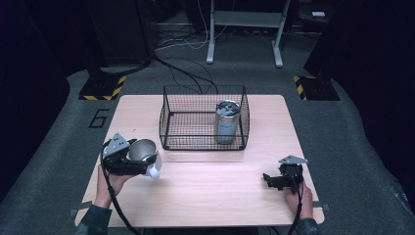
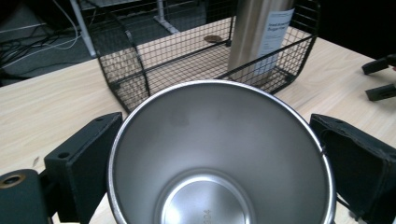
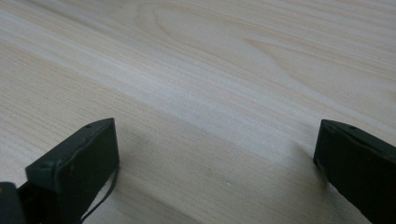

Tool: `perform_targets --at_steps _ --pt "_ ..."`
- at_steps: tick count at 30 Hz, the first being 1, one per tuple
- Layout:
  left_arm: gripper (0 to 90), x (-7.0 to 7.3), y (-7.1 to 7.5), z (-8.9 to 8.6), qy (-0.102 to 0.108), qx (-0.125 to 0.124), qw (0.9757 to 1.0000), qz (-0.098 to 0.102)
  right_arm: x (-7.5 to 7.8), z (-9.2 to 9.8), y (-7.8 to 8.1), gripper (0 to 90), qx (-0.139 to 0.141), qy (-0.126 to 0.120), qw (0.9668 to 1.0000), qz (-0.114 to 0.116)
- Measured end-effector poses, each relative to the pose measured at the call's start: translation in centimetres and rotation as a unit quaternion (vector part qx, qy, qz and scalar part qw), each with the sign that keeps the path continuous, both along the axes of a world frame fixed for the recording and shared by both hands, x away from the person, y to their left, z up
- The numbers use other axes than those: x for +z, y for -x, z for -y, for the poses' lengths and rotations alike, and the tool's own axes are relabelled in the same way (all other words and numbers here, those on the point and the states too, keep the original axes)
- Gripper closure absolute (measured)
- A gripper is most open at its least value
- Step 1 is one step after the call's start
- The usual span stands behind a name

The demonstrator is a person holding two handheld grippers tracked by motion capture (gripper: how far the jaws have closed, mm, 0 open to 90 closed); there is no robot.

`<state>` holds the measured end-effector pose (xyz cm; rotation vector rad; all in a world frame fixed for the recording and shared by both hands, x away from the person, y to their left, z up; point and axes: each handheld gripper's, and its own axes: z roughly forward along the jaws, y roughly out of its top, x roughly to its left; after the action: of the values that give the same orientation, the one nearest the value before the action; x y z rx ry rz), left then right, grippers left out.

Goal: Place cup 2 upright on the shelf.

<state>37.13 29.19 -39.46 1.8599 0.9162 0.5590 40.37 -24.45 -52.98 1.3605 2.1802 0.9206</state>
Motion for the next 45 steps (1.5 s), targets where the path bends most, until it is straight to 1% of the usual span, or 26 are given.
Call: perform_targets --at_steps 2,4,5,11,16,17,19,22,24,31,32,34,37,38,40,41,43,44,45 --pt "6.4 0.1 -0.1 0.4 0.0 -0.005 1.0 0.002 0.0 0.0 0.0 0.0 0.0 0.0 1.0 0.0" --pt "6.4 0.2 -0.2 0.7 0.003 -0.012 0.9999 -0.001 0.0 0.0 0.0 0.0 0.0 0.0 1.0 0.0" --pt "6.4 0.2 -0.3 1.0 0.005 -0.013 0.9999 0.002 0.0 0.0 0.0 0.0 0.0 0.0 1.0 0.0" --pt "6.4 0.6 -0.6 2.0 0.006 -0.03 0.9995 0.005 0.0 0.0 0.0 0.0 0.001 0.0 1.0 0.0" --pt "6.4 0.8 -0.9 2.8 0.002 -0.042 0.9991 0.0 0.0 0.0 0.0 0.0 0.001 -0.001 1.0 0.0" --pt "6.3 0.8 -0.9 3.0 0.004 -0.042 0.9991 0.001 0.0 0.0 0.0 0.0 0.001 -0.001 1.0 0.002" --pt "6.3 1.0 -1.0 3.3 0.001 -0.05 0.9988 0.001 0.0 0.0 0.0 0.0 0.001 -0.001 1.0 0.002" --pt "6.3 1.3 -1.0 3.6 0.004 -0.05 0.9987 0.009 0.0 0.0 -0.1 0.0 0.003 0.0 1.0 0.003" --pt "6.3 1.4 -1.1 3.7 0.007 -0.052 0.9986 0.01 0.0 0.0 -0.1 0.0 0.003 0.0 1.0 0.003" --pt "6.3 2.2 -1.5 4.6 0.001 -0.062 0.998 0.011 0.0 0.0 -0.1 0.0 0.003 0.0 1.0 0.003" --pt "6.3 2.3 -1.6 4.8 -0.001 -0.062 0.998 0.015 0.0 0.0 -0.1 0.0 0.003 0.0 1.0 0.003" --pt "6.4 2.4 -1.8 5.0 0.003 -0.062 0.998 0.017 0.0 0.0 -0.1 0.0 0.003 0.0 1.0 0.003" --pt "6.3 2.7 -2.1 5.4 0.003 -0.066 0.9977 0.016 0.0 0.0 -0.1 0.0 0.003 0.0 1.0 0.003" --pt "6.3 2.9 -2.2 5.5 0.0 -0.066 0.9976 0.018 0.0 0.0 -0.1 0.0 0.003 0.0 1.0 0.003" --pt "6.3 3.2 -2.4 5.7 0.001 -0.071 0.9973 0.018 0.0 0.0 -0.1 0.0 0.003 0.0 1.0 0.003" --pt "6.3 3.2 -2.5 5.8 0.001 -0.069 0.9974 0.021 0.0 0.0 -0.1 0.0 0.003 0.0 1.0 0.003" --pt "6.3 3.5 -2.6 6.0 0.001 -0.073 0.9972 0.018 0.0 0.0 -0.1 0.0 0.003 0.0 1.0 0.003" --pt "6.3 3.6 -2.7 6.3 -0.001 -0.072 0.9971 0.023 0.0 0.0 -0.1 0.0 0.003 0.0 1.0 0.003" --pt "6.3 3.6 -2.8 6.4 -0.001 -0.075 0.9969 0.022 0.0 0.0 -0.1 0.0 0.003 0.0 1.0 0.003"
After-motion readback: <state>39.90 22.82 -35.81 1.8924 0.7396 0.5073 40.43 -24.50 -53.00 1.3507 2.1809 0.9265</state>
